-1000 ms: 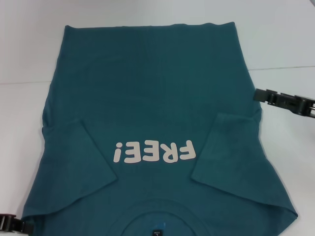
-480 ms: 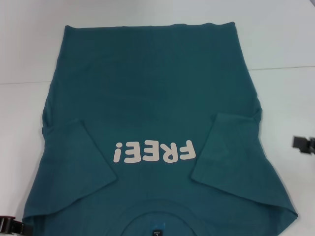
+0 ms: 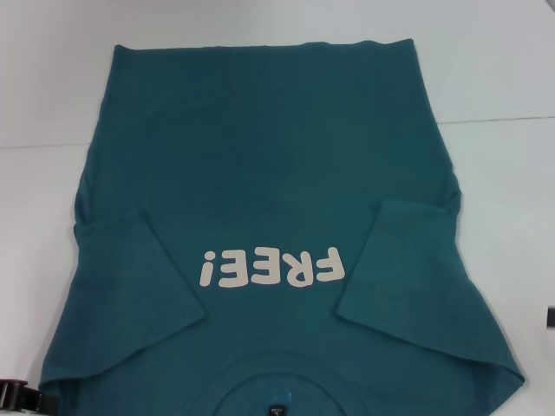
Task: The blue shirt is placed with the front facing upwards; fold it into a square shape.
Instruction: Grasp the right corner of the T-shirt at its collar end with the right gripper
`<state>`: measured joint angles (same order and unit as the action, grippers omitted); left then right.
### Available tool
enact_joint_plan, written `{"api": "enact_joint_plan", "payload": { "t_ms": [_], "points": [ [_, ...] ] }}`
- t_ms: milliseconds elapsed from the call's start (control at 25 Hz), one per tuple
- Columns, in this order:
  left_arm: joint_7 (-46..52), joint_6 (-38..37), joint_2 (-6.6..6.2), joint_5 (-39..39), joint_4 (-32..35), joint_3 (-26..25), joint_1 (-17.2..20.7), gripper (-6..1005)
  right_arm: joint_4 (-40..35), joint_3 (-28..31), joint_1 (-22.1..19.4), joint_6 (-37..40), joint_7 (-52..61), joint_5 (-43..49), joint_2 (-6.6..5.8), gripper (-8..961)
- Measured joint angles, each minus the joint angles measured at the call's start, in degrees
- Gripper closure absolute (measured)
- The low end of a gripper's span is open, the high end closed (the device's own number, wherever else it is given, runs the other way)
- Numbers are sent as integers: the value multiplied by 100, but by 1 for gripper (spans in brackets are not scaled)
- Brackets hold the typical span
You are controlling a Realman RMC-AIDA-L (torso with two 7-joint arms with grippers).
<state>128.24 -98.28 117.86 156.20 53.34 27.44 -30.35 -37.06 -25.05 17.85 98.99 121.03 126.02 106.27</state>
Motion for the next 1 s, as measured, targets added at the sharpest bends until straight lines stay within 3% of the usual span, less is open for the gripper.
{"api": "enact_joint_plan", "payload": {
  "t_ms": [480,1000],
  "points": [
    [-33,3,9,-26,-9,24,4,979,77,-64,182,-11,38,736,147,22],
    [-58,-4,4,-46,-8,18,-12,980,174,-171,232,-137,14,792,280,40]
  ]
}}
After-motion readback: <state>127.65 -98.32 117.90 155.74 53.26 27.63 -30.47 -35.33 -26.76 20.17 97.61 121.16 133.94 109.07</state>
